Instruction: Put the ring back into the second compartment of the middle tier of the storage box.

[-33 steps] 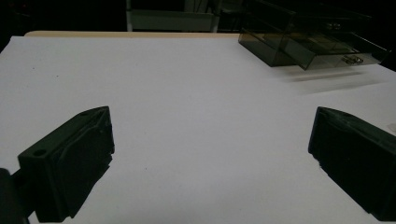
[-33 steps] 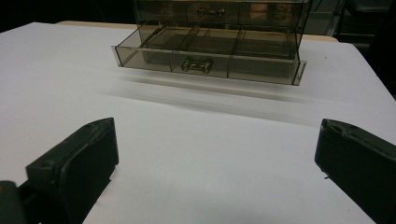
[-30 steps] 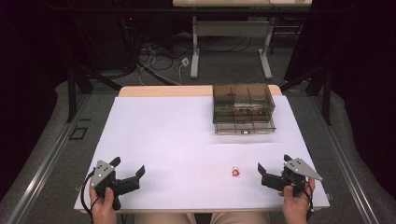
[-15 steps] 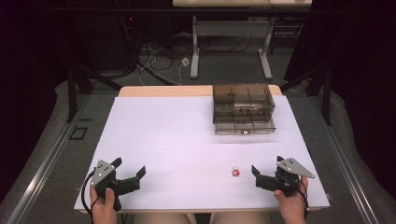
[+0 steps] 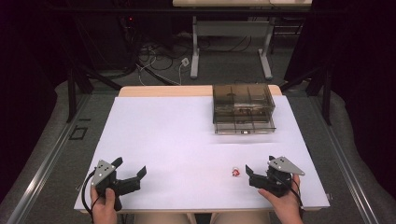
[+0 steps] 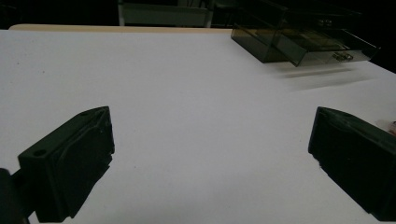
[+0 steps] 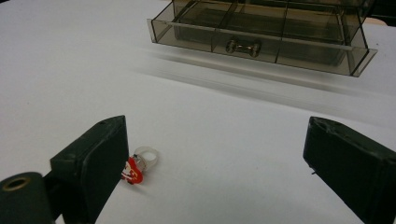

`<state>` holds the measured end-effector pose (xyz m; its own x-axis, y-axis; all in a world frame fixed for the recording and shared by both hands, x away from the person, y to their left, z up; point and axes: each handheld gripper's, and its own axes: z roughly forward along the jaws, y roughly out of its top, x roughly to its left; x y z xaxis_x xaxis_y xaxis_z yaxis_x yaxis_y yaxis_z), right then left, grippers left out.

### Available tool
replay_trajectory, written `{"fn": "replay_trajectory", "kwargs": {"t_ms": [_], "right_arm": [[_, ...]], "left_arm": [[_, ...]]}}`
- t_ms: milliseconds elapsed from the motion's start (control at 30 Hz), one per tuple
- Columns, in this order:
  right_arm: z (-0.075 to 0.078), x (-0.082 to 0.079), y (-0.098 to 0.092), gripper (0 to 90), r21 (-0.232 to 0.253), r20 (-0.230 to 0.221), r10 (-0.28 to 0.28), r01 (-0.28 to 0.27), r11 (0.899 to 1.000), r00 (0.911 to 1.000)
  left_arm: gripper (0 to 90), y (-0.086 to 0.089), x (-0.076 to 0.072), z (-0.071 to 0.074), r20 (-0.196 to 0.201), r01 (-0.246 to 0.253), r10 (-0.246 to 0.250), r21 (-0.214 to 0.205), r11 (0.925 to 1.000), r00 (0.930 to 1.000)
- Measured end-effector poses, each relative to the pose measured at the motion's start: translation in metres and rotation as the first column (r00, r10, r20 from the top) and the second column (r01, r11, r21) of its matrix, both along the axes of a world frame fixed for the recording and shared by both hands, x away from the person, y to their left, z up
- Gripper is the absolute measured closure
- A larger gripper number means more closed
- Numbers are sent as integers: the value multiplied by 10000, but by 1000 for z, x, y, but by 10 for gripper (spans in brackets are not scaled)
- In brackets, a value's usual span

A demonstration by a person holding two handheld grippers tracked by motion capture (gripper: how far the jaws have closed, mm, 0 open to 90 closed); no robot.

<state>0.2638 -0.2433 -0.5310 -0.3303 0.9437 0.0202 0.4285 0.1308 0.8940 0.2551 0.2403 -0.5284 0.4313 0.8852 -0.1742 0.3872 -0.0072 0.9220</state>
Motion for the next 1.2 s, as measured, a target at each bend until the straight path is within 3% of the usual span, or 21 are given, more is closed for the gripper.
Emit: {"fn": "replay_trajectory", "kwargs": {"t_ms": [67,167,333,533,767,1033,1200], "right_arm": [[0,1,1,75,-36,67,58,-58,10000,10000],[3,3,4,147,-251,-266,167,-173,9995,9995],[4,6,7,152,-369,-341,452,-465,9982,9984],[3,11,17,188,-258,-772,1098,-1121,9934,9910],[4,13,29,220,-308,-914,1493,-1527,9878,9846],[0,15,43,229,-429,-1287,1701,-1769,9833,9770],[-3,16,49,248,-431,-1403,1551,-1626,9858,9779]], "left_arm": [[4,0,0,0,-12,22,-22,-8,10000,10000],[4,0,0,0,18,64,-65,76,10000,10000],[4,0,0,0,-71,114,-113,61,9999,9999],[4,0,0,-1,-128,70,-71,-61,10000,9999],[4,1,0,-1,-151,127,-127,-16,9999,9998],[4,0,0,-1,-144,191,-190,14,9998,9997],[4,0,0,-1,-136,226,-226,29,9997,9997]]}}
